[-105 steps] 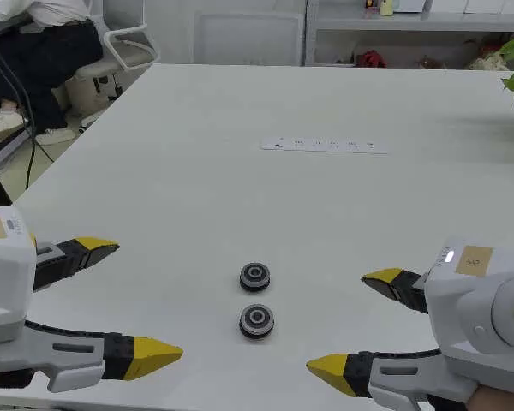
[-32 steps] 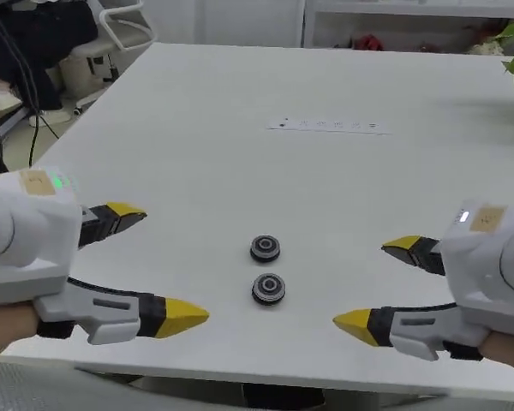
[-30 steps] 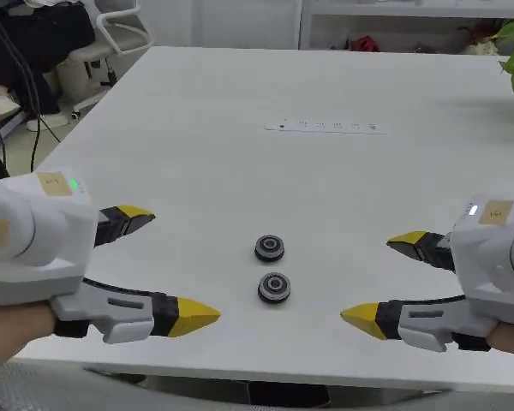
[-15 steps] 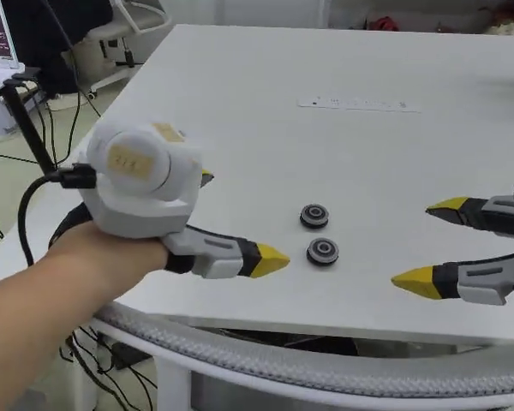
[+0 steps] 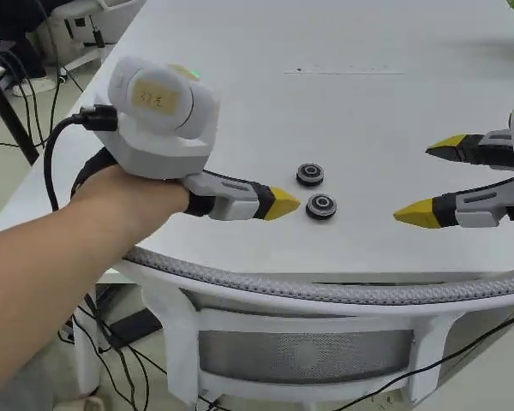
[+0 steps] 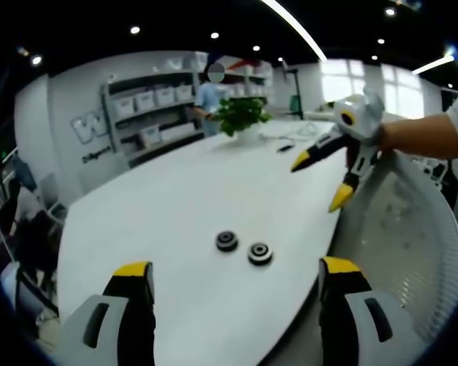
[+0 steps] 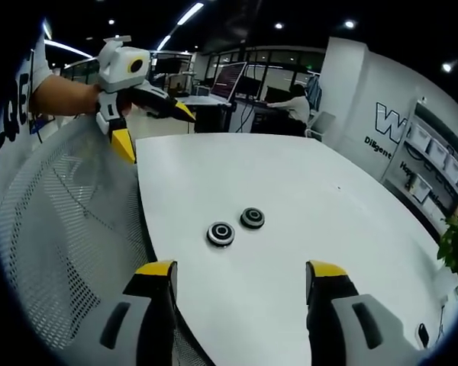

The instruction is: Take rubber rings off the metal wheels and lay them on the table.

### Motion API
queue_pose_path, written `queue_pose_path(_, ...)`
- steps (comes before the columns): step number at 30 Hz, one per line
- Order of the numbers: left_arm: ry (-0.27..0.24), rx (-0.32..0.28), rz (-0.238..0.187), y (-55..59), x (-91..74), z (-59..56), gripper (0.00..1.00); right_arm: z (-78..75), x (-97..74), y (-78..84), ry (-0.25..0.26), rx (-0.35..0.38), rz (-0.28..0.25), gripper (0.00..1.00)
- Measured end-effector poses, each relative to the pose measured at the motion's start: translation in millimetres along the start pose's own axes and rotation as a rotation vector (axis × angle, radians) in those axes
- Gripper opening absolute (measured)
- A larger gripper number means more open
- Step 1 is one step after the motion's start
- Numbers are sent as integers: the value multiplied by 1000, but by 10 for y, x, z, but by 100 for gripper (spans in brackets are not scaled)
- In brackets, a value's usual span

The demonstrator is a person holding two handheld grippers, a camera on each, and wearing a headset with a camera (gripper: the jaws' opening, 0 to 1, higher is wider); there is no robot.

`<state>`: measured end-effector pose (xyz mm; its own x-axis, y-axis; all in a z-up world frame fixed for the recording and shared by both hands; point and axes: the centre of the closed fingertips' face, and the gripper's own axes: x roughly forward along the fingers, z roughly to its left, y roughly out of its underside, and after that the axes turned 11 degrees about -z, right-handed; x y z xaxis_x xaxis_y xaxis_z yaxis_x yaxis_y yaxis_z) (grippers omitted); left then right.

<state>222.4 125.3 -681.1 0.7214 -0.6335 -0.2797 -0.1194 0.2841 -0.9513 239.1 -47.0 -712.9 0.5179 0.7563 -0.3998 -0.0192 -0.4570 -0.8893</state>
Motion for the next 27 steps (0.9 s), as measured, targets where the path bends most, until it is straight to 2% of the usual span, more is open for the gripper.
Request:
queue_pose_path(4,11,-27,33,70,16,-8,91,-2,16,-13,-5,-8,-6,67)
queue_pose_path(10,34,-31,14,40,14,-48,91,79,37,-33,-47,-42,-10,68)
queue_pose_path(15,40,-51,26,72,16,-44,91,125,50,-46,-73,-25,-21,68)
queue_pose_path(21,31,-25,33,78,24,-31,91,145,45,-82,-93,4,-43,67)
queue_pose_path(24,16,-19,34,72,17,-8,91,107,42,-88,-91,42,-63,67)
queue_pose_path(27,13,-49,40,90,22,7,91,71,29,-110,-77,81,-80,67)
